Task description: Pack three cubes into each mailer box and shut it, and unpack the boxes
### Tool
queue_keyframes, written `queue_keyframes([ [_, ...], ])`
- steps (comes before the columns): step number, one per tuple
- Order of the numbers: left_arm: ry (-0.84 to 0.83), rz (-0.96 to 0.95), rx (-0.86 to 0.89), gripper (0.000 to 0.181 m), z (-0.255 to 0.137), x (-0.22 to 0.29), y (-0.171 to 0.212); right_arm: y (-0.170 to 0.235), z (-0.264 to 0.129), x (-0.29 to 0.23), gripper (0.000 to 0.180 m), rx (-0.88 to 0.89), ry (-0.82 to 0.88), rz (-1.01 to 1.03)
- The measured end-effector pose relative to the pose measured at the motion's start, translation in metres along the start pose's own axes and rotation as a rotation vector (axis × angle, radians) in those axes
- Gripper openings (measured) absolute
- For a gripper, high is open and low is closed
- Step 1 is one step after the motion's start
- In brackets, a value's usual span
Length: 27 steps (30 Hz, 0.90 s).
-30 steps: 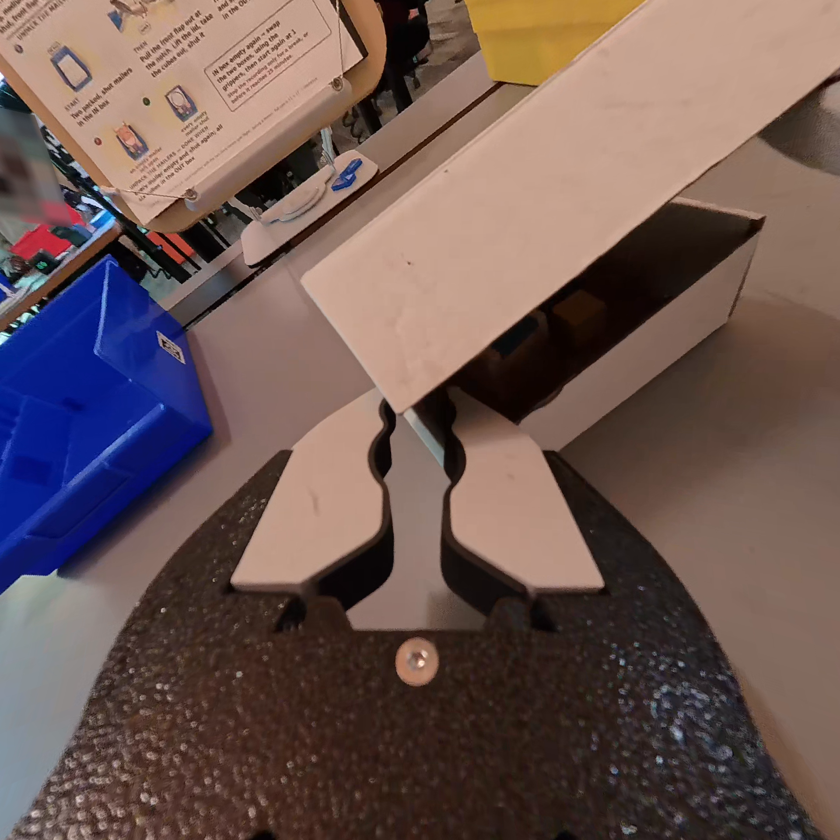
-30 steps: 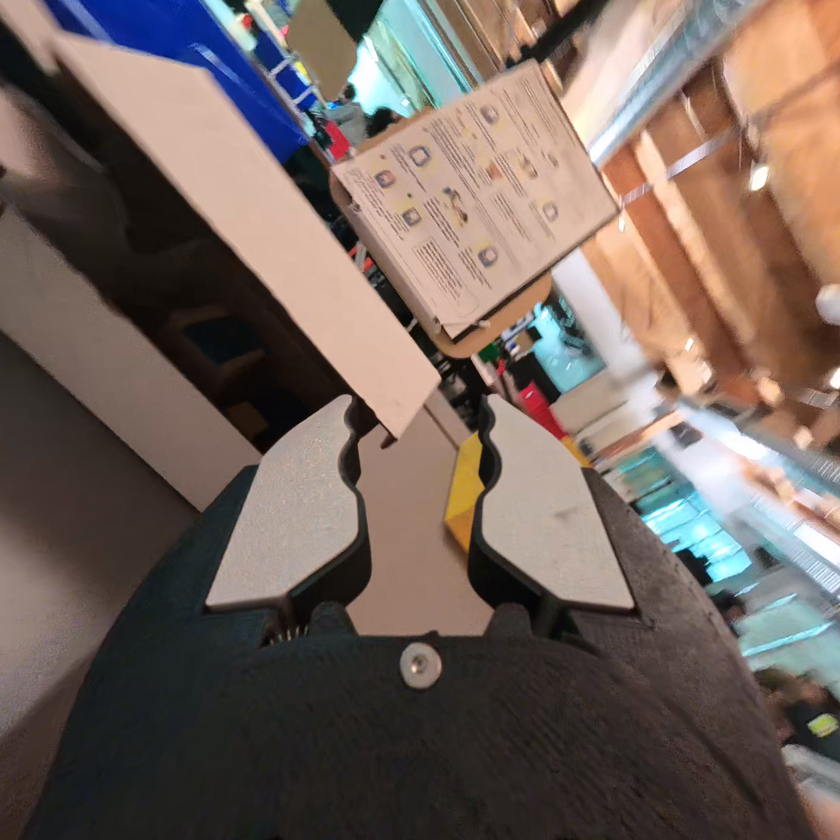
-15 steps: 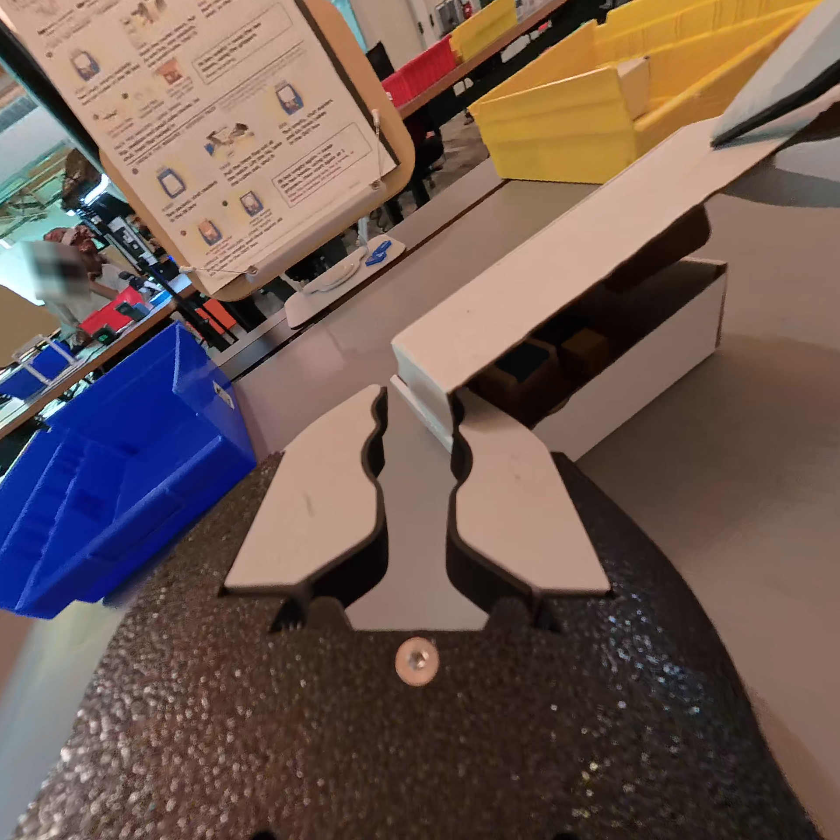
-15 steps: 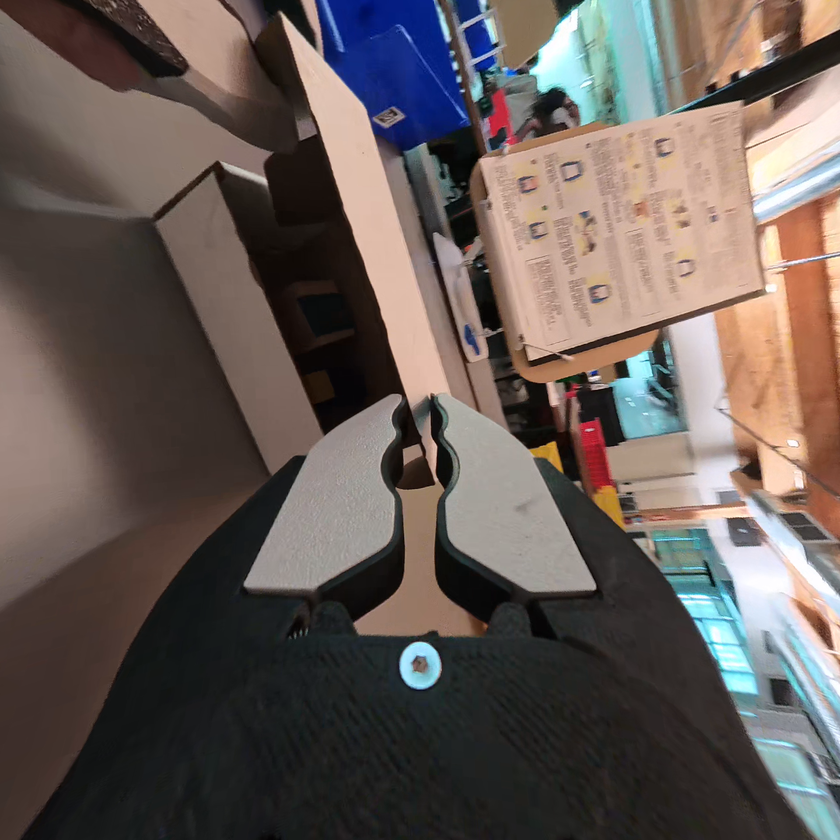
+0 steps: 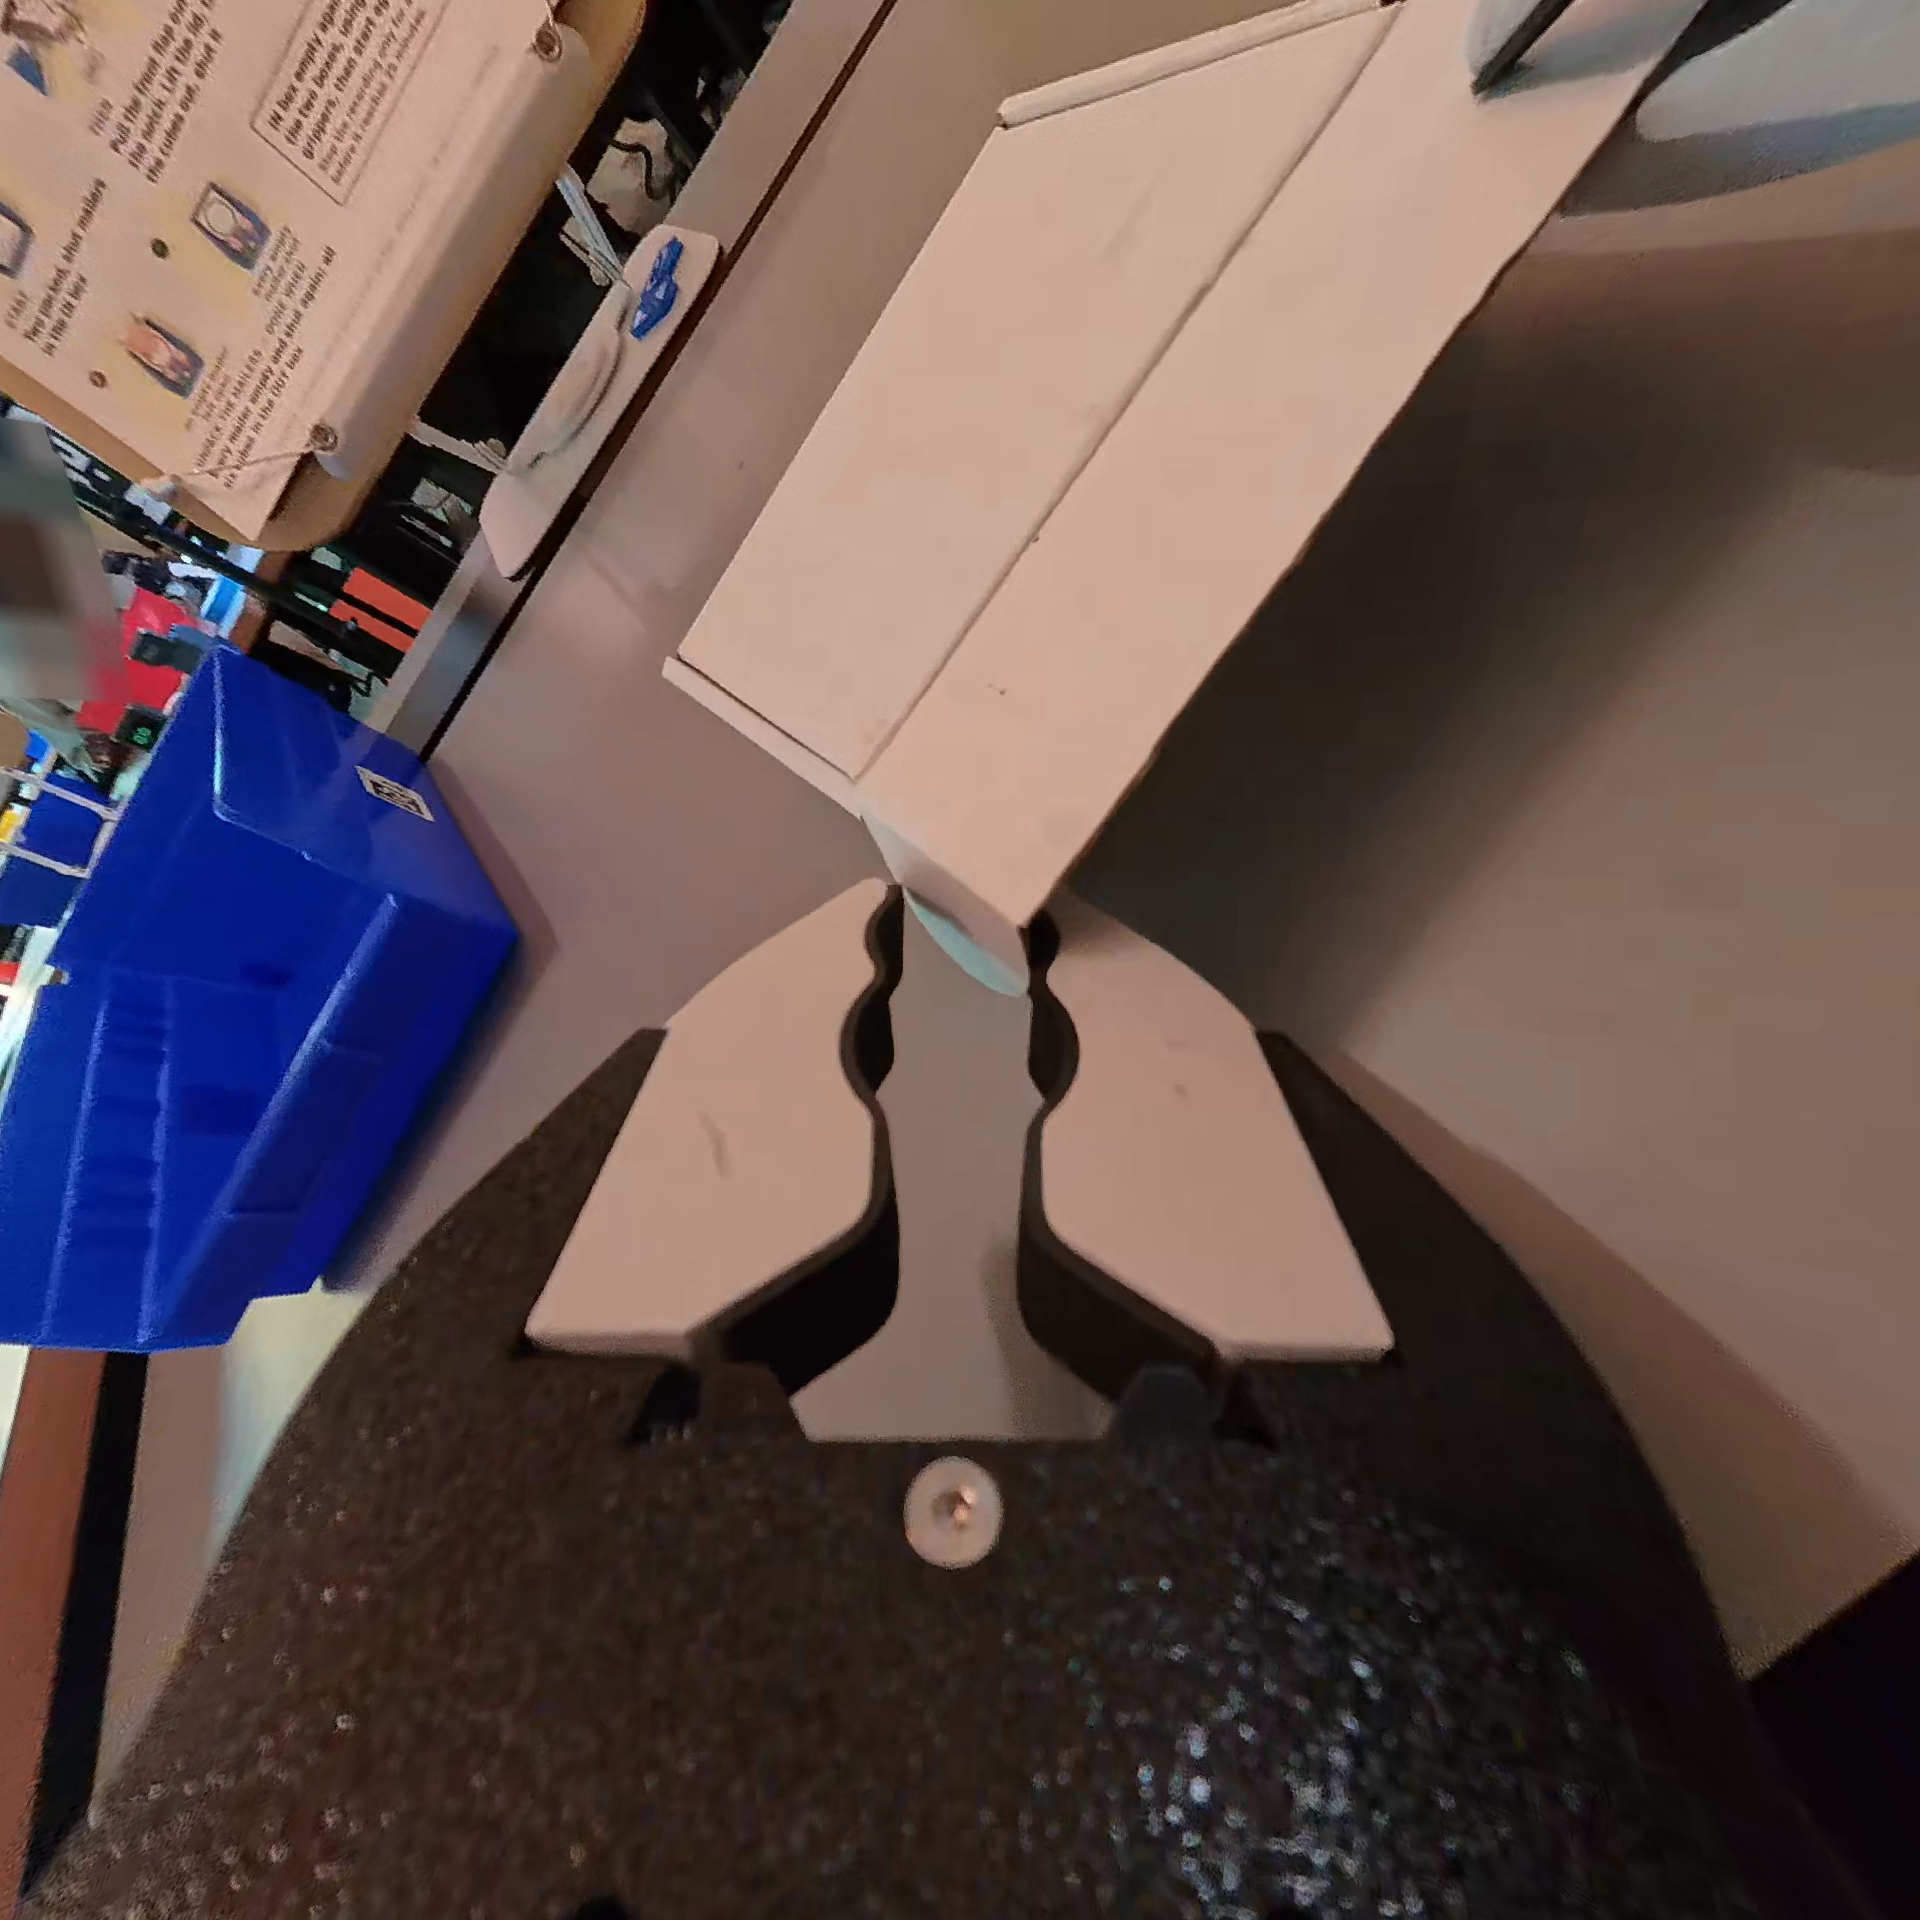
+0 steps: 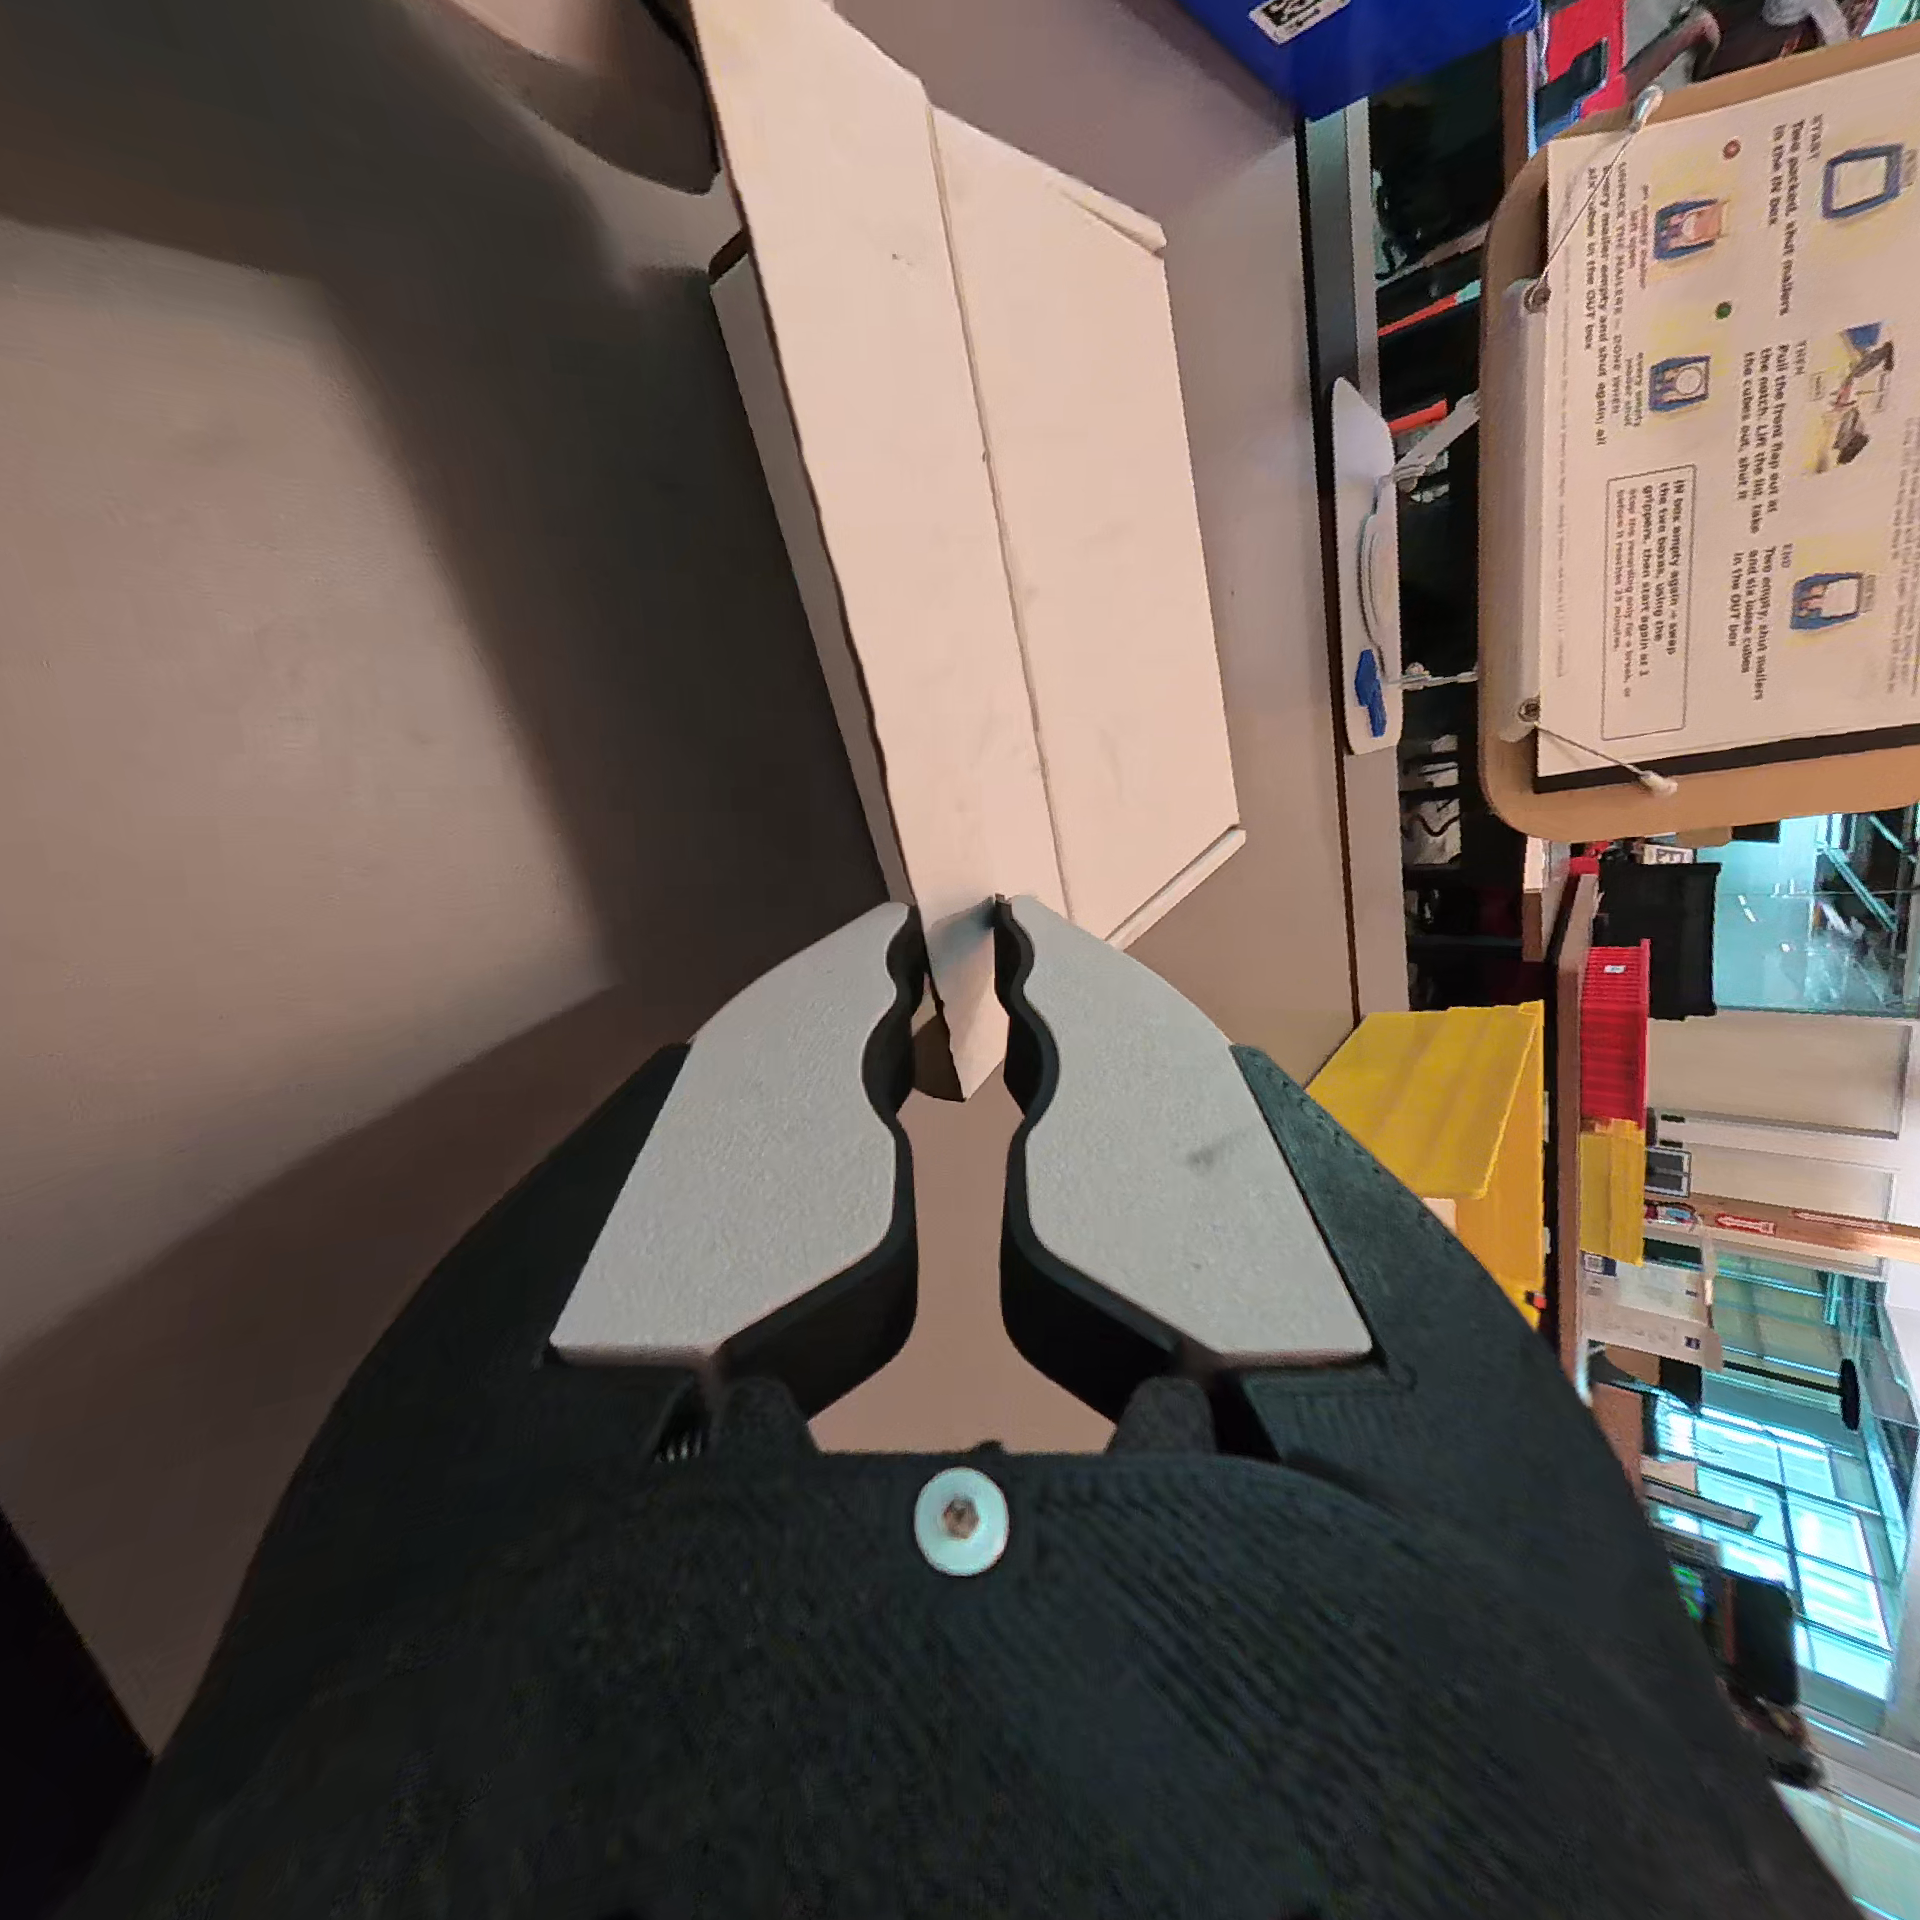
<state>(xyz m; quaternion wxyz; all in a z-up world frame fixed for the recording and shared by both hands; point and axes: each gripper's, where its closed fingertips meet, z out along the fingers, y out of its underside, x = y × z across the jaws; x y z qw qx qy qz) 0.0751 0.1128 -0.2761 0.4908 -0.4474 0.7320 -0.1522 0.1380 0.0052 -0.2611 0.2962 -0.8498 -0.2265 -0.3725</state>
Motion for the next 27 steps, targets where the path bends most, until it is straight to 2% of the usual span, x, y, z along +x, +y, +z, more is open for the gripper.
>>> queue_keyframes([
  [5, -0.028, 0.003, 0.020, 0.034, -0.005, 0.002, 0.000, 0.000, 0.003, -0.003, 0.016, 0.023, -0.013, 0.055],
  [7, -0.036, 0.025, 0.046, 0.028, -0.006, 0.005, -0.003, -0.002, 0.004, -0.004, 0.016, 0.049, -0.015, 0.090],
  [9, -0.077, 0.033, 0.057, 0.015, -0.006, 0.003, -0.005, -0.002, 0.004, -0.003, 0.016, 0.071, -0.019, 0.137],
  [14, -0.081, -0.001, 0.030, 0.011, -0.003, 0.000, -0.002, -0.001, 0.003, -0.004, 0.019, 0.118, -0.007, 0.182],
  [18, -0.027, -0.093, 0.022, 0.010, -0.001, 0.000, -0.002, 0.013, 0.003, -0.002, 0.035, 0.116, 0.036, 0.349],
  [22, 0.035, -0.168, 0.021, 0.009, 0.002, -0.001, -0.003, 0.024, 0.000, 0.002, 0.035, 0.111, 0.060, 0.530],
  [25, 0.067, -0.219, 0.016, 0.008, 0.003, -0.005, -0.003, 0.041, 0.001, 0.001, 0.039, 0.033, 0.091, 0.528],
  [27, 0.084, -0.245, 0.018, 0.008, 0.004, -0.005, -0.003, 0.037, 0.002, -0.002, 0.037, 0.066, 0.073, 0.518],
])
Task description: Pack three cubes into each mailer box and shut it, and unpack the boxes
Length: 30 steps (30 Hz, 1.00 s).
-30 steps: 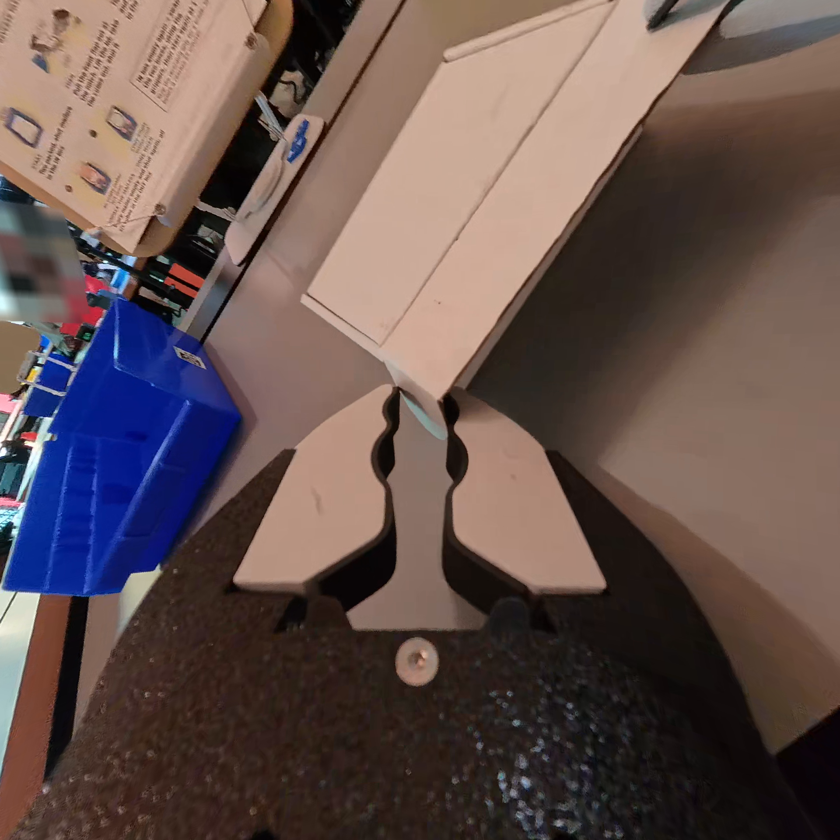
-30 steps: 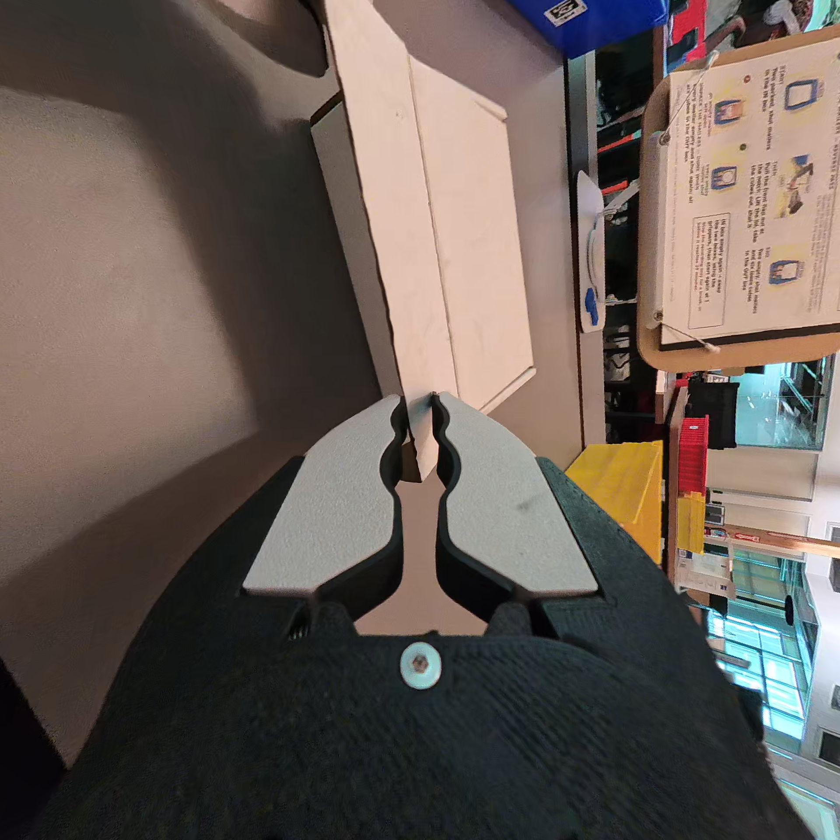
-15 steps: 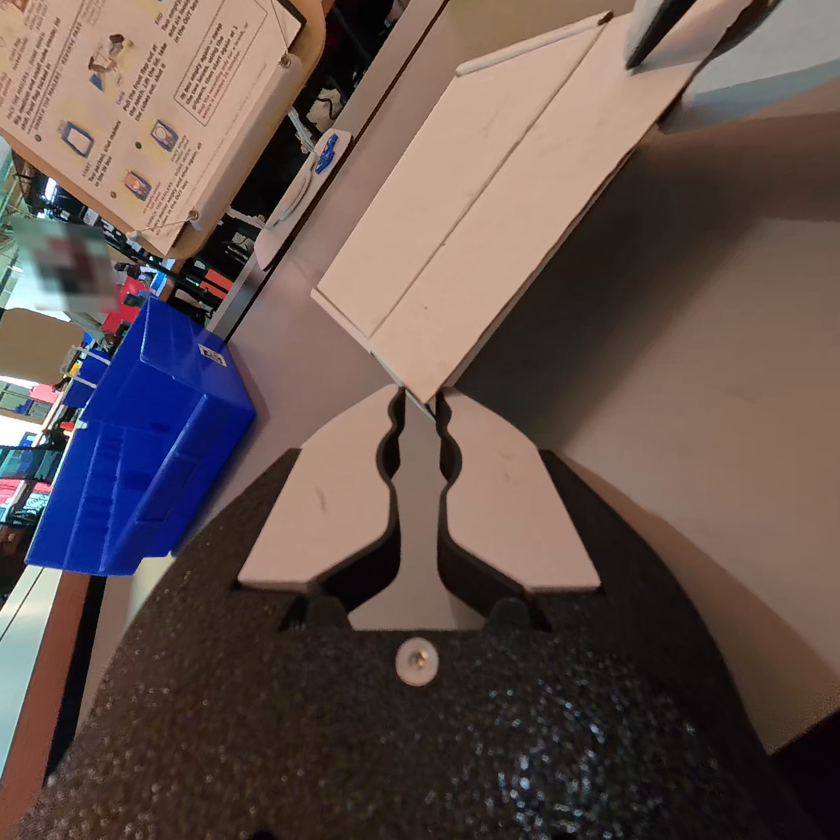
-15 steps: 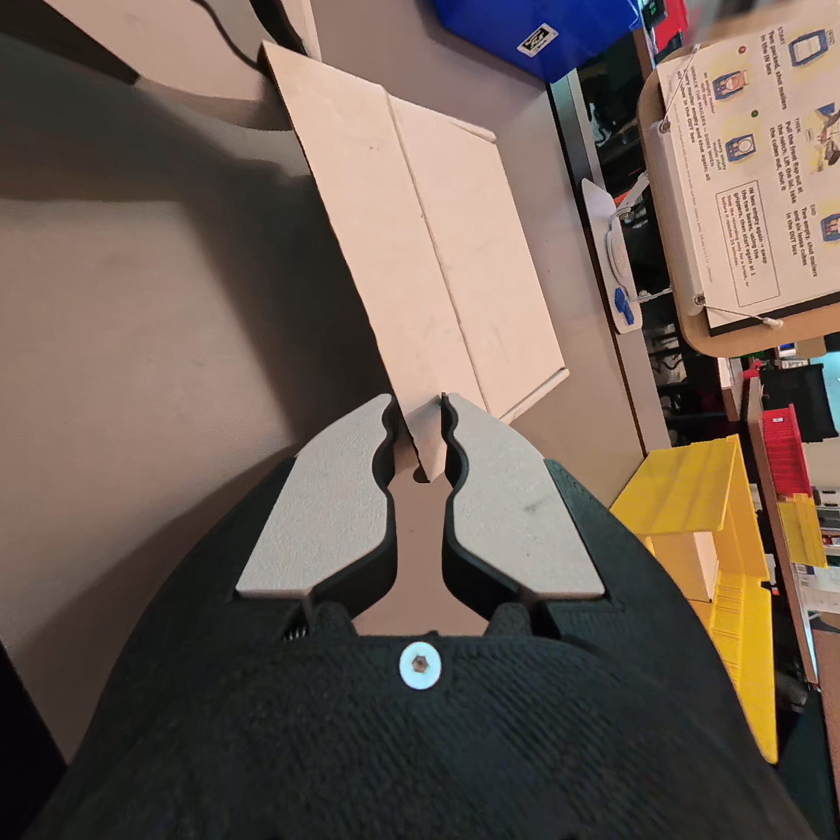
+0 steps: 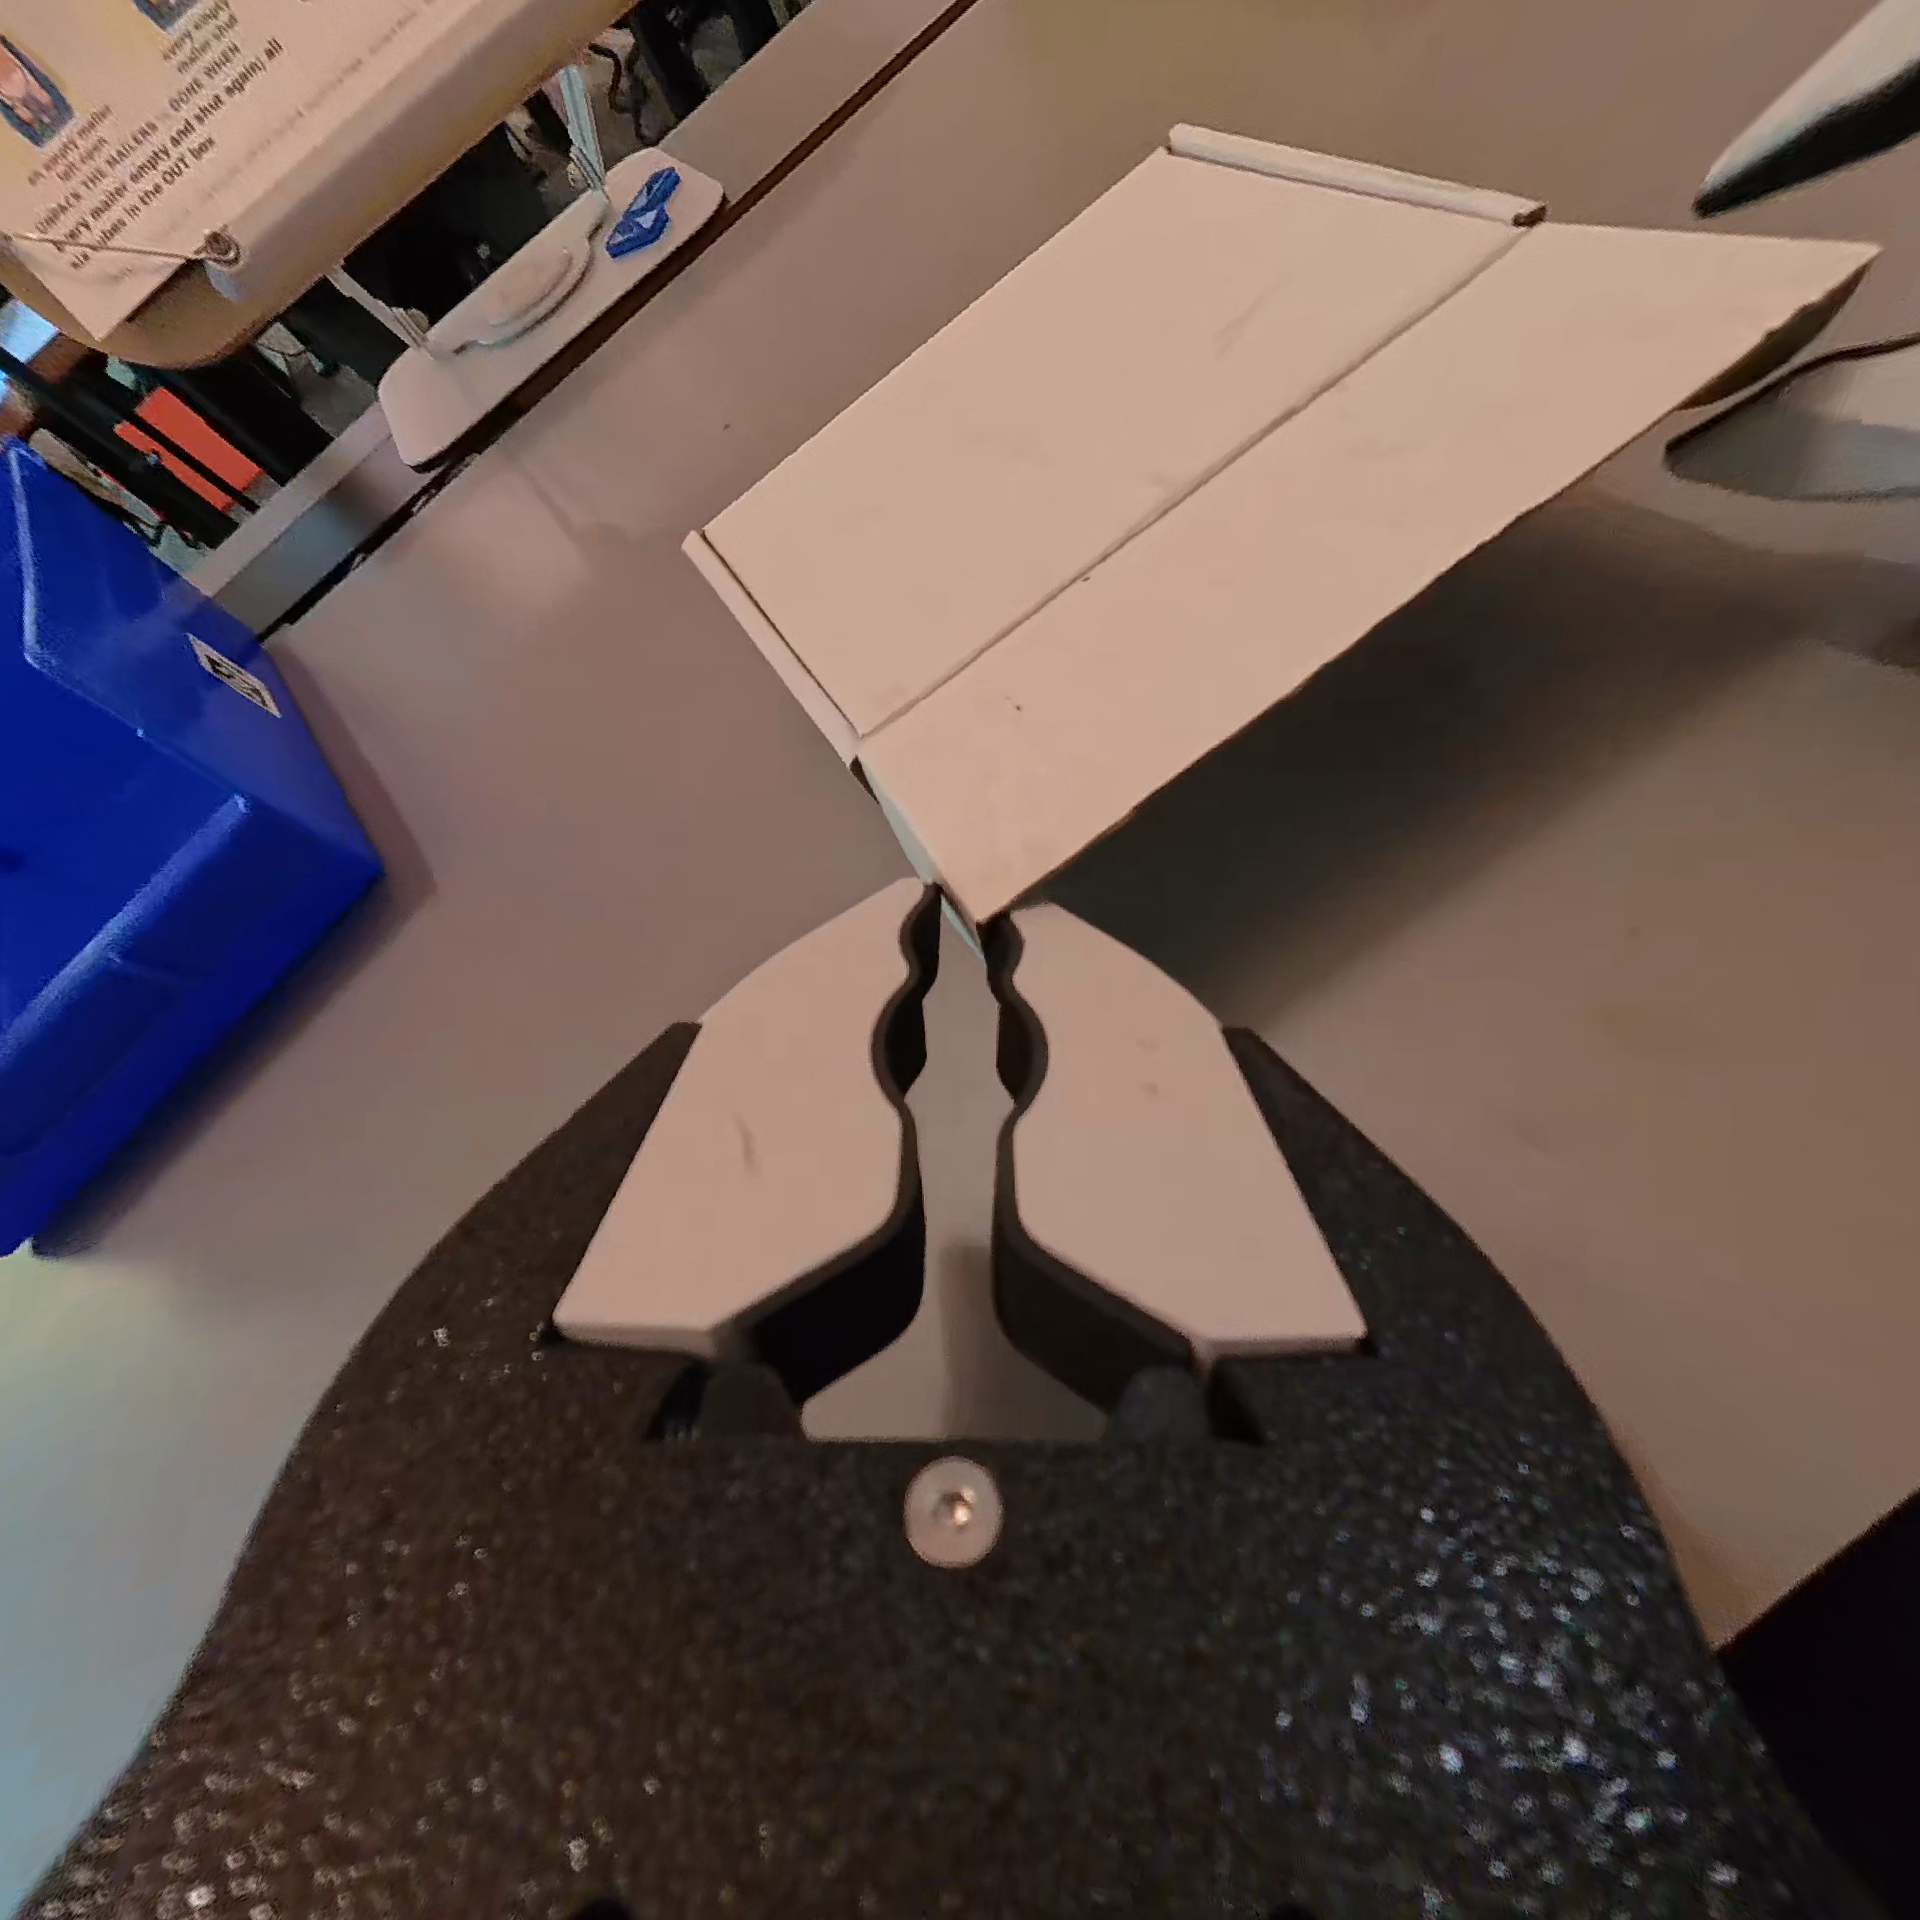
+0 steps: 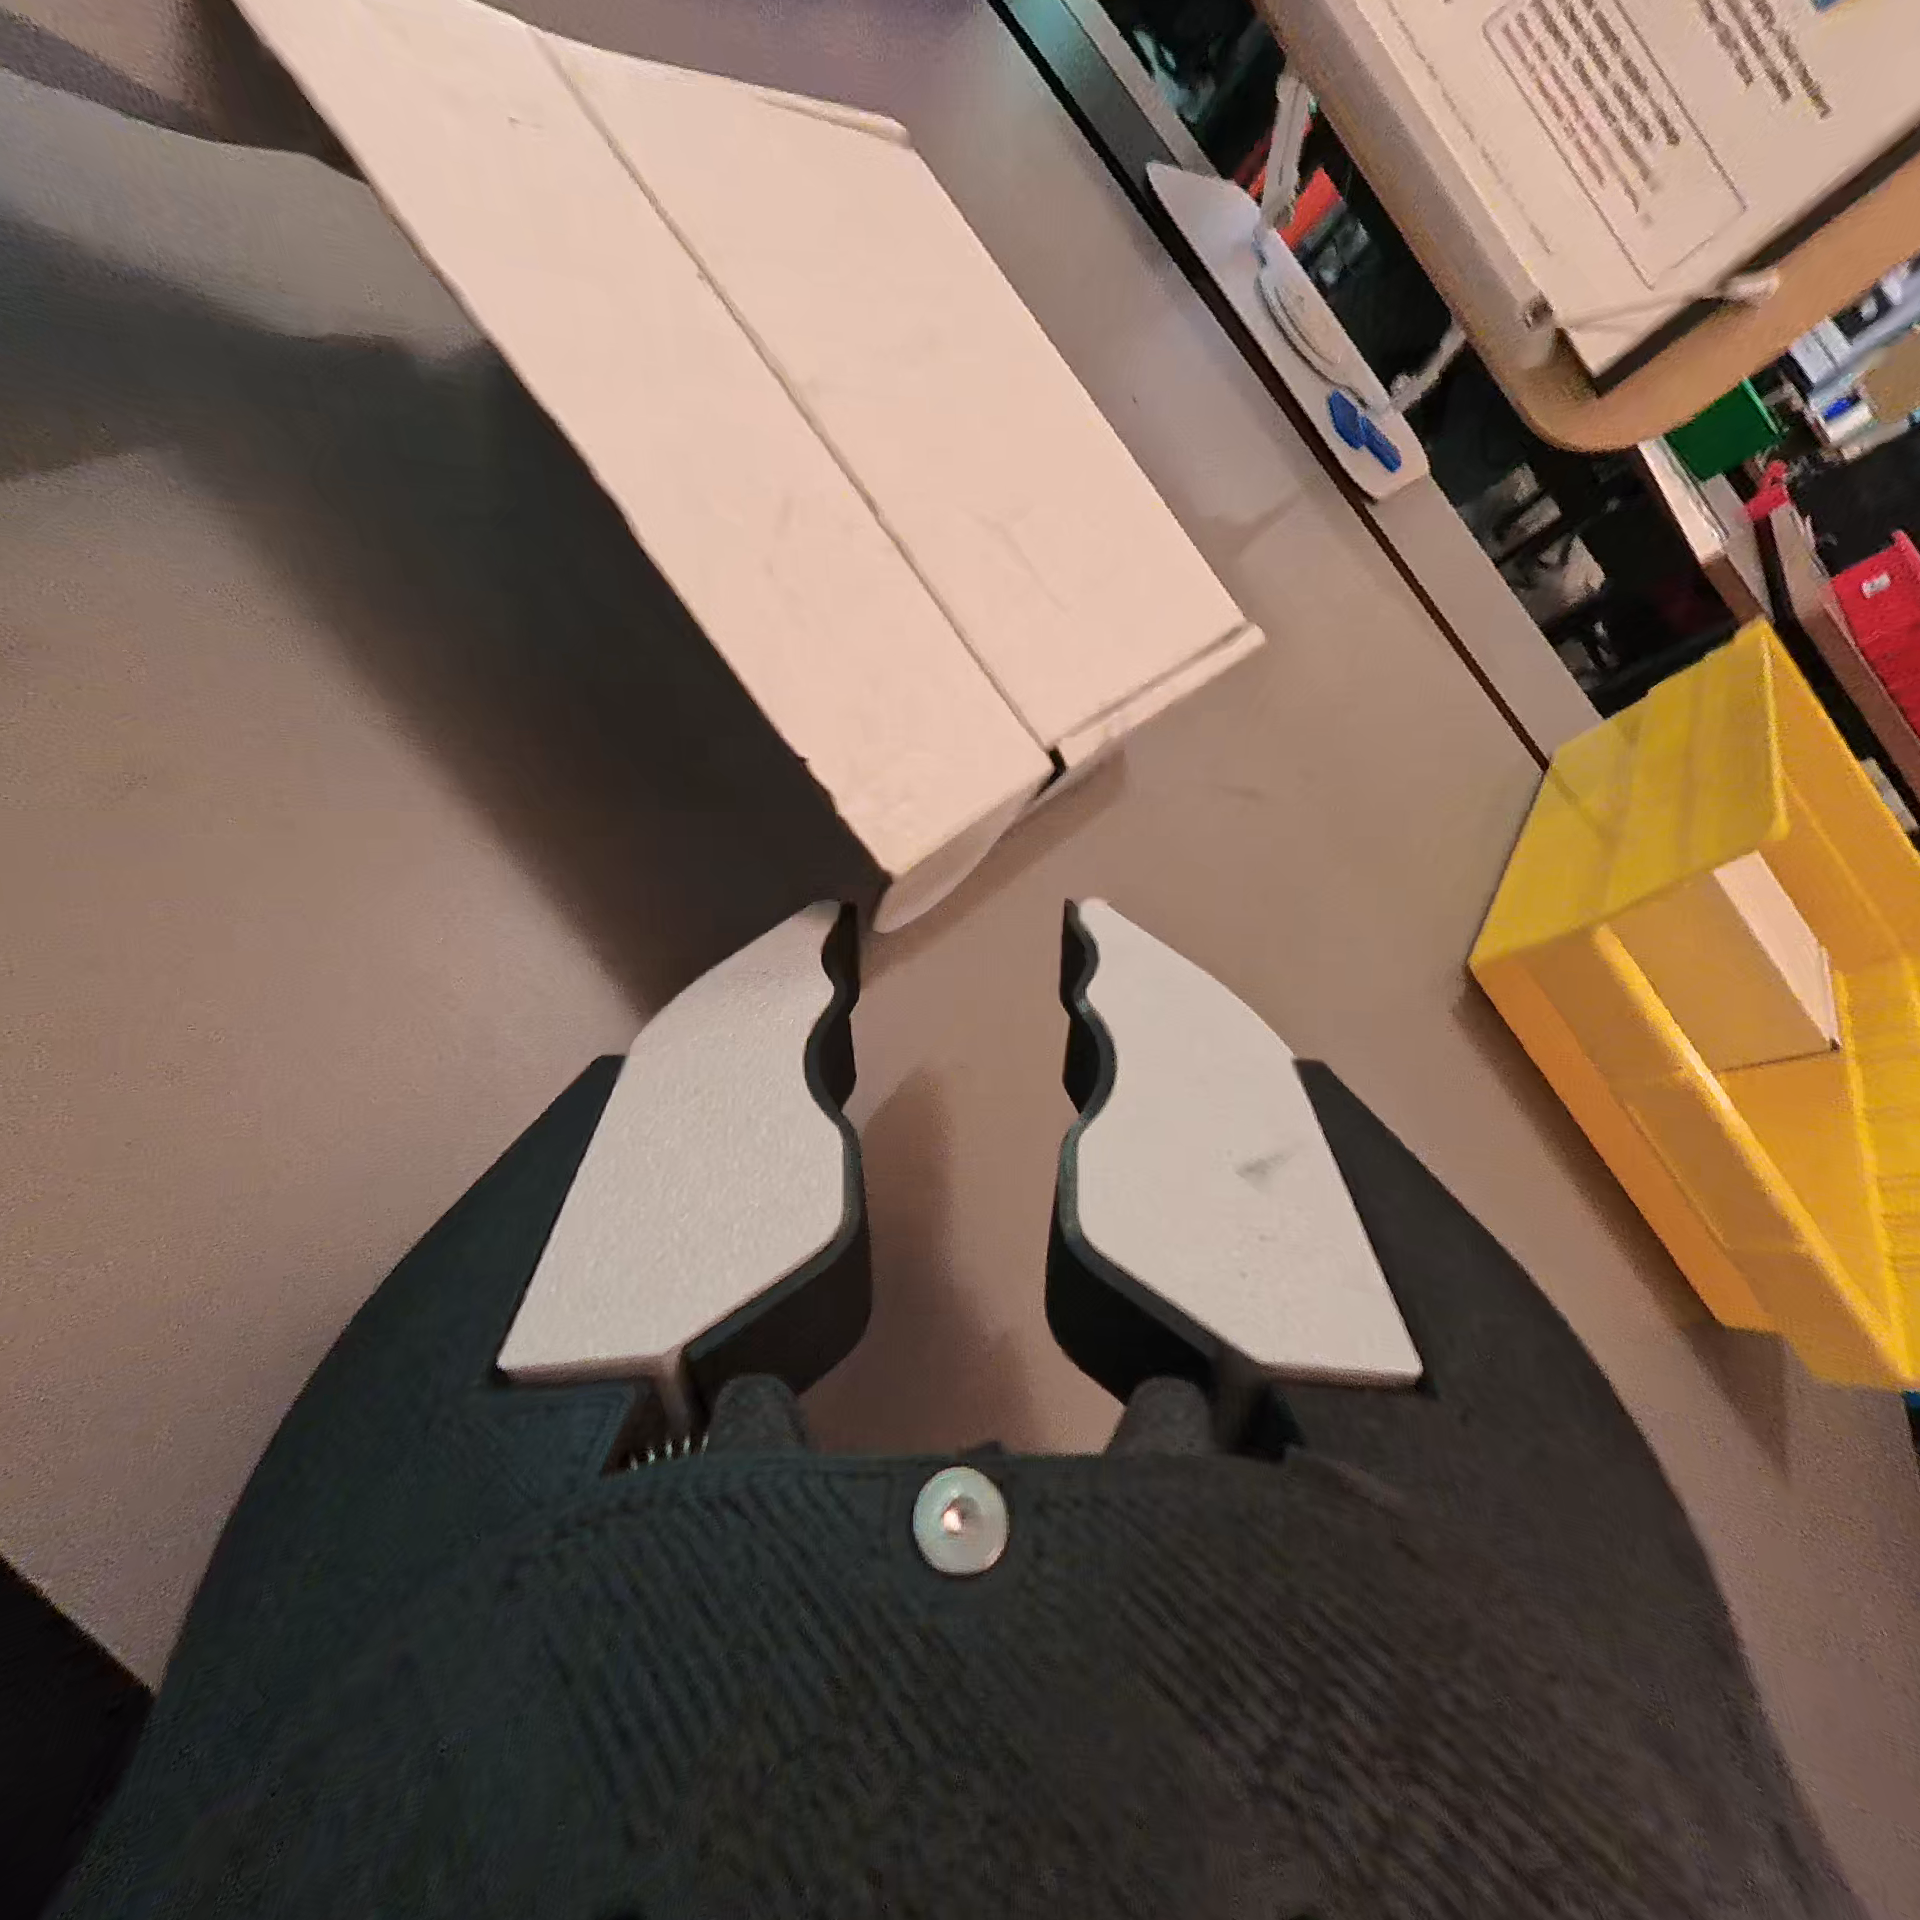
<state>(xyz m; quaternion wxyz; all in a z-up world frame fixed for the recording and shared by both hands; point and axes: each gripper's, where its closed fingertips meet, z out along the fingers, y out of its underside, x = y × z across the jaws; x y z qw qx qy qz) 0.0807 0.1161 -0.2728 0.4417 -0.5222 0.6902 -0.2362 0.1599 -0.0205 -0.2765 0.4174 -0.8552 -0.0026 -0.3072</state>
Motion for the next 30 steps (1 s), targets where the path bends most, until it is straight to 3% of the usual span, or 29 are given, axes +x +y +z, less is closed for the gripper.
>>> queue_keyframes([
  [4, 0.022, -0.015, -0.005, 0.007, 0.001, 0.000, -0.001, -0.004, 0.003, -0.009, 0.012, 0.015, -0.007, -0.045],
  [16, 0.113, -0.003, -0.093, 0.008, 0.012, 0.002, 0.001, 0.002, 0.010, -0.008, 0.012, -0.004, -0.109, 0.039],
  [18, 0.118, -0.006, -0.096, 0.008, 0.013, 0.002, -0.001, 0.005, 0.002, -0.005, 0.023, -0.007, -0.184, 0.071],
  [21, 0.124, 0.002, -0.096, 0.009, 0.016, 0.006, -0.001, -0.013, -0.020, 0.007, 0.030, 0.089, -0.316, 0.204],
  [23, 0.139, 0.019, -0.114, 0.008, 0.019, 0.011, 0.002, -0.035, -0.025, 0.035, 0.022, 0.173, -0.254, 0.272],
  [25, 0.144, 0.026, -0.130, 0.007, 0.024, 0.015, 0.006, -0.057, -0.018, 0.057, 0.000, 0.229, -0.160, 0.234],
  [30, 0.133, 0.030, -0.098, 0.006, 0.028, 0.019, 0.003, -0.063, 0.048, 0.061, 0.000, 0.030, -0.159, 0.006],
])
